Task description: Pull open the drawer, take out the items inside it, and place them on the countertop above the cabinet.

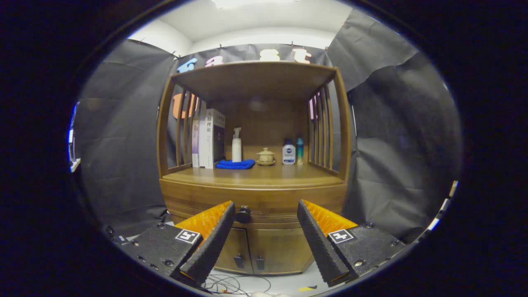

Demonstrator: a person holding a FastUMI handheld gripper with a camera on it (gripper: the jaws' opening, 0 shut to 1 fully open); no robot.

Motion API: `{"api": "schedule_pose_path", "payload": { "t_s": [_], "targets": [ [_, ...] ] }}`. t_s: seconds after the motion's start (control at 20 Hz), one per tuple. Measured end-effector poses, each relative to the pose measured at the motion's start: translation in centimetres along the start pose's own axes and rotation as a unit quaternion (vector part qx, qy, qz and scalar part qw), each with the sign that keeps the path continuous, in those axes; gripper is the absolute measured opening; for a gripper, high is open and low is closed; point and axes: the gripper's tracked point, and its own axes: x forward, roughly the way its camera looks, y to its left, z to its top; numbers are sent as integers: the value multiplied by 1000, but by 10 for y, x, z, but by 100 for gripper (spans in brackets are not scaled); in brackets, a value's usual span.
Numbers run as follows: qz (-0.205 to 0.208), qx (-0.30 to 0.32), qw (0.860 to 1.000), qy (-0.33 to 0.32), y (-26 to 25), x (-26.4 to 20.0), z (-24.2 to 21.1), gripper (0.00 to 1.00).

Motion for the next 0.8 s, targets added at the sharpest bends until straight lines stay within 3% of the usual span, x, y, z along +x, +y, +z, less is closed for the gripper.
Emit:
{"api": "schedule_pose_path", "payload": {
  "t_s": [0.5,0.8],
  "targets": [
    [-18,-22,999,25,37,106,-45,98],
    [-21,-14,998,63,40,136,-77,76]
  ]
}}
